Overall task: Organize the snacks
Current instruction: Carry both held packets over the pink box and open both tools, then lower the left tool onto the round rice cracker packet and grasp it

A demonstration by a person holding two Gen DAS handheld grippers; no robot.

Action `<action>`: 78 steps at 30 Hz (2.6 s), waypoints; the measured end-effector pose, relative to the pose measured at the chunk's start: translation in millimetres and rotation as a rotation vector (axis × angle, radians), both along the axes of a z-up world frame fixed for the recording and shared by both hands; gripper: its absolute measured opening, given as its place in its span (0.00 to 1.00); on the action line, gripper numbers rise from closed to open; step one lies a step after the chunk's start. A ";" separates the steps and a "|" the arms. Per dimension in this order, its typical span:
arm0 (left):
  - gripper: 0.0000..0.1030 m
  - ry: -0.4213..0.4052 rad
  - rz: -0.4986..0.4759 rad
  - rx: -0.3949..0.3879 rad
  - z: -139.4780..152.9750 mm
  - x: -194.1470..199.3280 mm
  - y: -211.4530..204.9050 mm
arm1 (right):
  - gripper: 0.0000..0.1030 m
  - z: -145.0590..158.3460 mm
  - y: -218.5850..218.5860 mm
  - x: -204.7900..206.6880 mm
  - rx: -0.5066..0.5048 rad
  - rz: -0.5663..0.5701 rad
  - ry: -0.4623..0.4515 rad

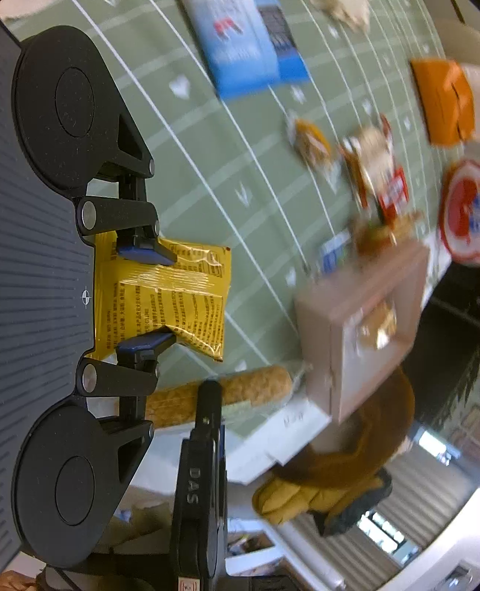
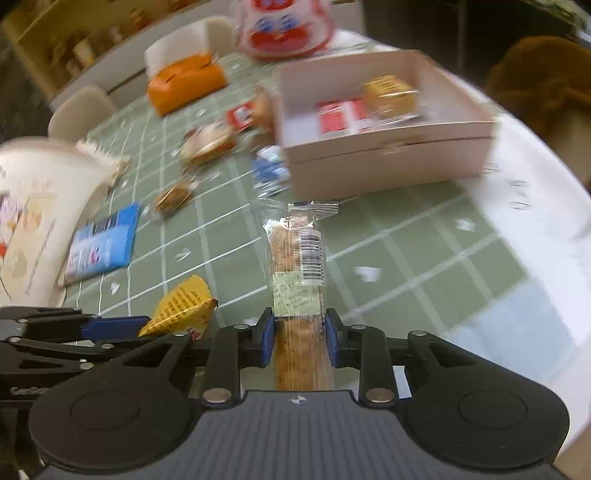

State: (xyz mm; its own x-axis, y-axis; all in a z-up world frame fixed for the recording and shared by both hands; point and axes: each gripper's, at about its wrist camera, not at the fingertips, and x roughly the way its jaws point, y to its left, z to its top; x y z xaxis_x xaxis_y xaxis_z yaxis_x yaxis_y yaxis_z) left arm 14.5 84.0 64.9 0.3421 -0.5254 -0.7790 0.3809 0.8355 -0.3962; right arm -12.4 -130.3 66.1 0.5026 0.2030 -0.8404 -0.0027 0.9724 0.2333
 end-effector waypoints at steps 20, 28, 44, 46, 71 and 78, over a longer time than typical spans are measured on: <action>0.44 -0.161 0.051 -0.230 102.9 169.2 -97.5 | 0.26 191.6 -85.1 119.1 -0.143 0.013 -0.429; 0.43 -0.077 0.218 -0.165 55.9 199.5 -62.6 | 0.37 95.1 -96.2 212.6 -0.048 0.058 -0.104; 0.43 -0.048 0.324 0.009 16.7 188.1 56.7 | 0.70 59.8 -40.2 215.3 -0.131 0.012 -0.067; 0.43 -0.058 0.333 0.007 13.3 201.9 48.3 | 0.73 64.6 -29.8 205.9 -0.134 0.011 -0.076; 0.80 -0.047 0.342 0.345 -24.2 223.2 31.9 | 0.80 23.4 8.7 93.5 -0.139 -0.047 -0.060; 0.79 -0.006 0.323 0.280 -24.0 204.1 77.7 | 0.80 14.0 57.9 92.2 0.039 0.035 -0.063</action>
